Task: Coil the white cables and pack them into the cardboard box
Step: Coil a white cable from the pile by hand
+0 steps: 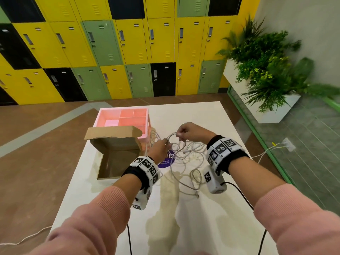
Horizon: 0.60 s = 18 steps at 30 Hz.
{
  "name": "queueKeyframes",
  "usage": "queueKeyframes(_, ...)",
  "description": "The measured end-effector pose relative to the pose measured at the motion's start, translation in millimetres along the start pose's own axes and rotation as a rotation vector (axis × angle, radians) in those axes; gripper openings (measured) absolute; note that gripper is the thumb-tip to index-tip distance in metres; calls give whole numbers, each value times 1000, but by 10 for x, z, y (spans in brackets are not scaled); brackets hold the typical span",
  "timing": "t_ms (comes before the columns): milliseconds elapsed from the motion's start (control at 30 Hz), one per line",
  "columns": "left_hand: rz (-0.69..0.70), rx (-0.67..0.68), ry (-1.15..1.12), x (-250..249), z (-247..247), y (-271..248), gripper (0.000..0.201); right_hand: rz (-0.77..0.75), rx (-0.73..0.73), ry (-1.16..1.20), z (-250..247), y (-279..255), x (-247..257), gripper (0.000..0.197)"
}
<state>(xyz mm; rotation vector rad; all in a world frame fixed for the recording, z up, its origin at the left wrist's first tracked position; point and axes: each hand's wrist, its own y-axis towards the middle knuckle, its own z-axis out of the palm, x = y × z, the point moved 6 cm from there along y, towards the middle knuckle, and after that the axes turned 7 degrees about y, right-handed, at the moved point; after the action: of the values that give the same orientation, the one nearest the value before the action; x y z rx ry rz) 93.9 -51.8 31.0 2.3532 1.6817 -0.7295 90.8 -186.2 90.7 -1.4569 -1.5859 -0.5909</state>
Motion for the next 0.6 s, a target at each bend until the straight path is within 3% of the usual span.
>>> queueKeyframes(67,75,-54,-20,-71,-141,25,29,-22,-42,8,-140,-51,100,11)
queueKeyframes(200,248,-89,-160,-255,-383,9,28,-80,-128,63,-338,-165,214,31)
queueKeyframes(333,306,-58,-373,-465,-654,-76,22,-158,-236,86,-547,-287,379,27)
queueKeyframes(500,364,-212,-457,-699,-1112,-116,25,-298,-388,92,-836,-478,674,32)
queueKeyframes(600,410,-216,-515,-813,-1251,-143,21,-396,-459,128,-999,-545,857,28)
